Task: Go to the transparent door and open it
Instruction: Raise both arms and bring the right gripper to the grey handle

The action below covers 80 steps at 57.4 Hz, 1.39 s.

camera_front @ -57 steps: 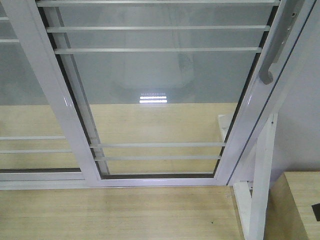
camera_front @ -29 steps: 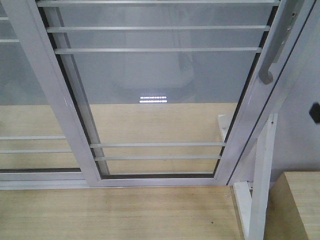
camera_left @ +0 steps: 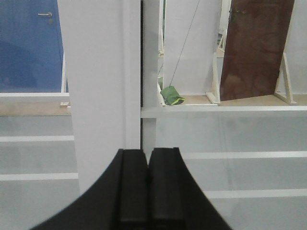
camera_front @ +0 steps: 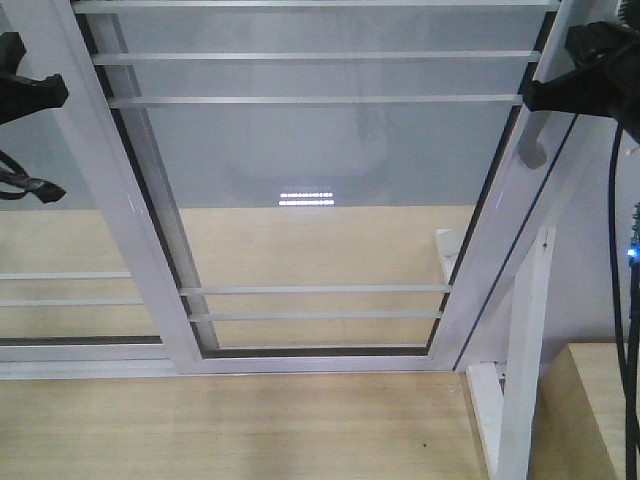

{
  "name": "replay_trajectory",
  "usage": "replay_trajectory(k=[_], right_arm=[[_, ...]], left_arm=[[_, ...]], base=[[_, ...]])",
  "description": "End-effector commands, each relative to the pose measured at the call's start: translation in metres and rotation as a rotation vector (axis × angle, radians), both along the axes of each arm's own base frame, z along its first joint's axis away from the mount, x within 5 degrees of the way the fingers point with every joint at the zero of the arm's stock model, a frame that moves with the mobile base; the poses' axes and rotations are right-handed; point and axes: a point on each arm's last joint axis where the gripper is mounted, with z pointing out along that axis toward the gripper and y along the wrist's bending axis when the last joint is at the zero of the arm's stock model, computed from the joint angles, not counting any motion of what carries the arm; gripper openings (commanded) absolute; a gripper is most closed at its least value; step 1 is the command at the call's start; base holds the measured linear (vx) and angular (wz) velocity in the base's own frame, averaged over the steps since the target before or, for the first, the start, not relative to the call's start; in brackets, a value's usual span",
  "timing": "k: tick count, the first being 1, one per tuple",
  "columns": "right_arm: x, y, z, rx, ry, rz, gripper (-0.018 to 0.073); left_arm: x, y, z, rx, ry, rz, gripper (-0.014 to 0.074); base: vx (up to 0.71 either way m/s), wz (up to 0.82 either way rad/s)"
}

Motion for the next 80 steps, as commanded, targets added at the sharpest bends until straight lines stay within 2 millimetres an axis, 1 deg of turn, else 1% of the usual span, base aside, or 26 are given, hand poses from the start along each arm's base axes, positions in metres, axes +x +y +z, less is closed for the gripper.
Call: replay_trajectory(k=[1,7,13,19,23,31,41,46,50,58,63,67,80], right_arm=[[0.005,0.001,0.022,-0.001,-0.16,-0.003,-0.0004],[0.008,0.001,0.017,-0.003,-0.144,-0.002,-0.0002],[0.009,0.001,0.016,0.005,-0.139,-0.005,0.0006],[0.009,0.001,0.016,0.004,-0.138,-0.005,0.0049],[0.009,0.001,0.016,0.001,-0.138,-0.003,0.0101],[0.009,0.001,0.016,-0.001,-0.139,-0.003,0.0267],[0.009,0.001,0.017,0.006,-0.143,-0.007,0.0567],[0.009,0.0,0.017,0.024,-0.146,-0.019,0.0682],[0.009,-0.001,0.017,0.033,-0.144,-0.029,0.0727],[0.011,-0.013,0.014,0.05,-0.133,-0.092,0.0723],[0.014,-0.025,0.011,0.073,-0.127,-0.14,0.0704],[0.017,-0.03,0.007,0.054,-0.118,-0.15,0.0682],[0.032,-0.027,-0.012,-0.028,-0.106,-0.11,0.0568]], left_arm=[[0.004,-0.001,0.022,-0.018,-0.144,0.002,0.0003],[0.011,-0.001,0.015,-0.014,-0.142,0.004,0.001],[0.016,-0.002,0.007,-0.014,-0.121,0.004,0.0042],[0.018,-0.002,0.004,-0.013,-0.108,0.005,0.0112],[0.018,-0.002,0.004,-0.014,-0.115,0.005,0.0166],[0.017,-0.002,0.008,-0.015,-0.157,0.008,0.0325],[0.017,-0.001,0.011,-0.014,-0.196,0.01,0.0551],[0.017,-0.001,0.013,-0.014,-0.208,0.011,0.0632],[0.017,-0.001,0.012,-0.014,-0.206,0.011,0.066],[0.017,-0.001,0.012,-0.014,-0.206,0.011,0.0656],[0.017,-0.001,0.012,-0.014,-0.206,0.011,0.064],[0.017,-0.001,0.012,-0.014,-0.206,0.011,0.0624],[0.017,-0.001,0.012,-0.014,-0.206,0.011,0.0568]], base=[[0.0,0.0],[0.0,0.0],[0.0,0.0],[0.0,0.0],[0.0,0.0],[0.0,0.0],[0.0,0.0],[0.0,0.0],[0.0,0.0],[0.0,0.0],[0.0,0.0],[0.0,0.0],[0.0,0.0]])
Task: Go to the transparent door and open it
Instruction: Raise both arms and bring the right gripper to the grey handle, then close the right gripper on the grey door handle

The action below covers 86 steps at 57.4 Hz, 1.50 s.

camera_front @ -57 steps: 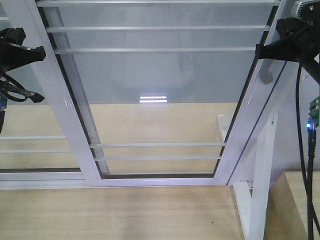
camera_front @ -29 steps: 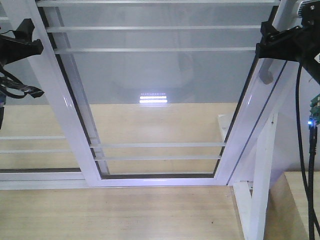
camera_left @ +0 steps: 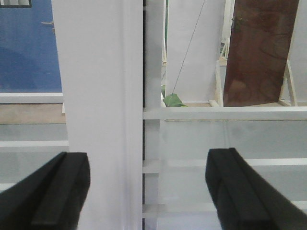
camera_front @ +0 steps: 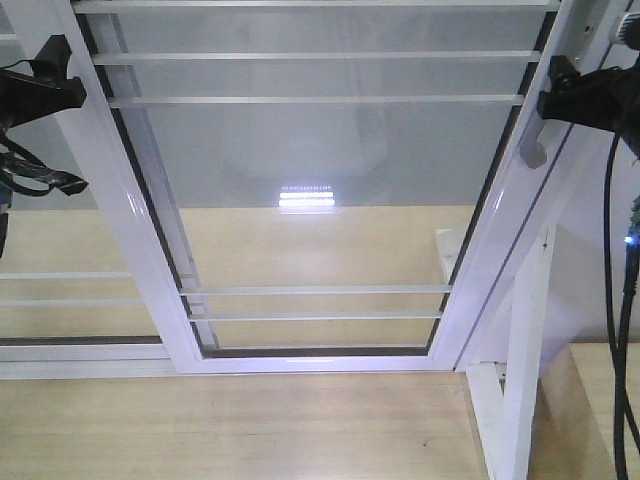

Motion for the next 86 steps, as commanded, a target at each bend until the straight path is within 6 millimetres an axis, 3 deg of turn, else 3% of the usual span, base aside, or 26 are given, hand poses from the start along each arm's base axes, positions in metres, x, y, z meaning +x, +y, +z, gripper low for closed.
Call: replay_trajectory(k=[1,13,30,50,66,74,86], right_arm=[[0.006,-0.001,0.023,-0.044,-0.161,0.004,0.0559],[0.028,-0.002,0.005,-0.025,-0.157,-0.02,0.0501],[0.06,-0.005,-0.001,0.014,-0.167,-0.055,0.0501],[0.077,-0.01,-0.003,0.04,-0.175,-0.088,0.0501],[0.09,-0.031,-0.004,0.007,-0.165,-0.102,0.0478],[0.092,-0.027,-0.005,-0.023,-0.163,-0.064,0.0369],[0.092,-0.025,-0.004,0.011,-0.171,-0.04,0.0049]], left_arm=[[-0.003,-0.001,0.03,-0.016,-0.158,0.001,0.0566],[-0.003,-0.001,0.03,-0.016,-0.157,0.001,0.0557],[-0.003,-0.001,0.03,-0.016,-0.156,0.001,0.0557],[-0.003,-0.001,0.03,-0.016,-0.156,0.001,0.0557],[-0.003,-0.001,0.03,-0.016,-0.156,0.001,0.0557],[-0.003,-0.001,0.03,-0.016,-0.156,0.001,0.0557],[-0.003,-0.001,0.03,-0.016,-0.156,0.001,0.0557]], base=[[0.0,0.0],[0.0,0.0],[0.0,0.0],[0.0,0.0],[0.0,0.0],[0.0,0.0],[0.0,0.0]])
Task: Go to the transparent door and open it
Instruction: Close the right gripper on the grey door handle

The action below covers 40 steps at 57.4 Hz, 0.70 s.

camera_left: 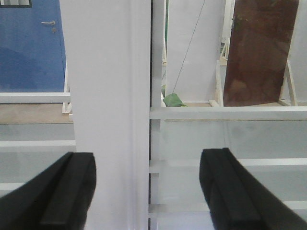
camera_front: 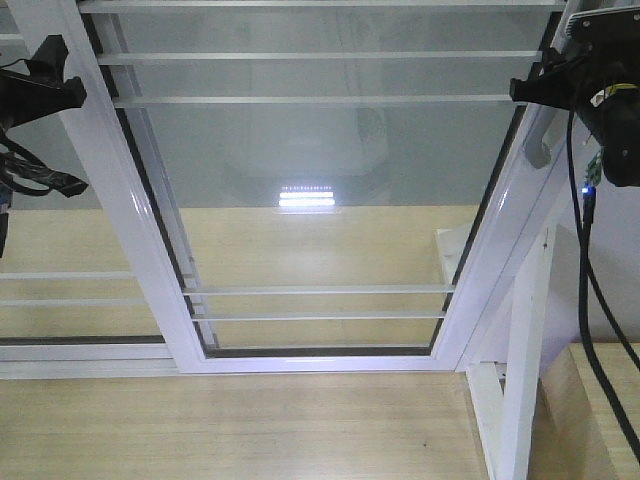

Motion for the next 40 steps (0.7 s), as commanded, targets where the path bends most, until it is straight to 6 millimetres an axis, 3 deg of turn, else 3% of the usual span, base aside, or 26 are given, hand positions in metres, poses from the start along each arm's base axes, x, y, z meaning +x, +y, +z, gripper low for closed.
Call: replay_trajectory(k=[1,3,17,40], right_arm=[[0.0,-0.007,0.038,-0.007,-0.169,-0.016,0.0029],[0.0,-0.007,0.037,-0.005,-0.167,-0.016,-0.0015],[0.0,0.0,0.037,0.065,-0.168,0.05,-0.0011],[-0.001,0.047,0.038,0.043,-0.168,0.234,-0.0009]], left_arm=[[-0.003,-0.001,0.03,-0.016,-0.155,0.001,0.0557],[-0.003,-0.001,0.03,-0.016,-0.155,0.001,0.0557],[-0.003,-0.001,0.029,-0.015,-0.151,0.0,0.0557],[-0.003,-0.001,0.029,-0.015,-0.144,0.0,0.0557]], base=[[0.0,0.0],[0.0,0.0],[0.0,0.0],[0.0,0.0]])
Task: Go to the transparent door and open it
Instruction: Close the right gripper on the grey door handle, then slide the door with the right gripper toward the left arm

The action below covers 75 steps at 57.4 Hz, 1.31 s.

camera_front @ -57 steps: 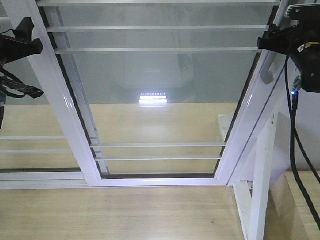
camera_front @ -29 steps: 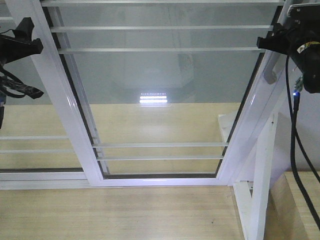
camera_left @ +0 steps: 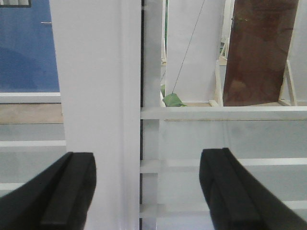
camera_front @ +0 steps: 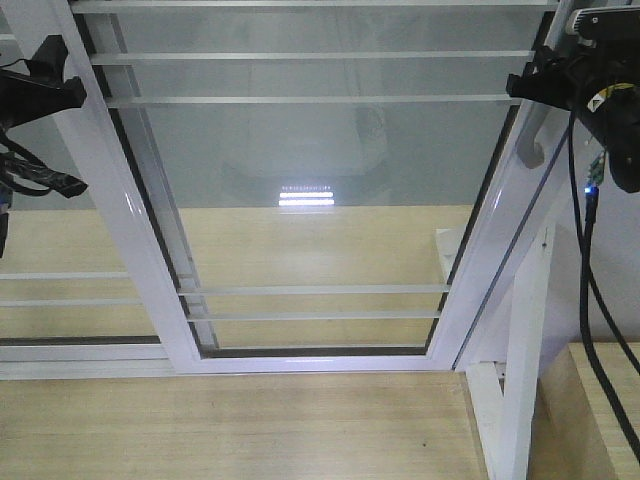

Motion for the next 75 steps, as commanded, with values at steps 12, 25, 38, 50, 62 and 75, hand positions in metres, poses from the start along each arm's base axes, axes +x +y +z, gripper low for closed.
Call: replay_trajectory(k=[12,25,38,50,62,75], right_arm=[[-0.005,0.059,0.038,-0.033,-0.176,0.19,-0.0009],[-0.009,0.083,0.04,-0.024,-0.199,0.252,-0.0009],[-0.014,0.104,0.04,-0.018,-0.204,0.302,-0.0009],[-0.02,0.125,0.04,-0.042,-0.202,0.371,-0.0009],[-0.029,0.15,0.04,-0.066,-0.216,0.457,-0.0009],[-0.037,0.169,0.04,-0.06,-0.223,0.508,-0.0009]], left_arm=[[-0.003,-0.001,0.029,-0.015,-0.145,0.0,0.0557],[-0.003,-0.001,0.029,-0.015,-0.145,0.0,0.0557],[-0.003,-0.001,0.028,-0.015,-0.141,0.0,0.0557],[-0.003,-0.001,0.028,-0.015,-0.137,-0.001,0.0557],[-0.003,-0.001,0.028,-0.015,-0.137,-0.001,0.0556],[-0.003,-0.001,0.028,-0.015,-0.137,-0.001,0.0556]], base=[[0.0,0.0],[0.0,0.0],[0.0,0.0],[0.0,0.02],[0.0,0.01],[0.0,0.0]])
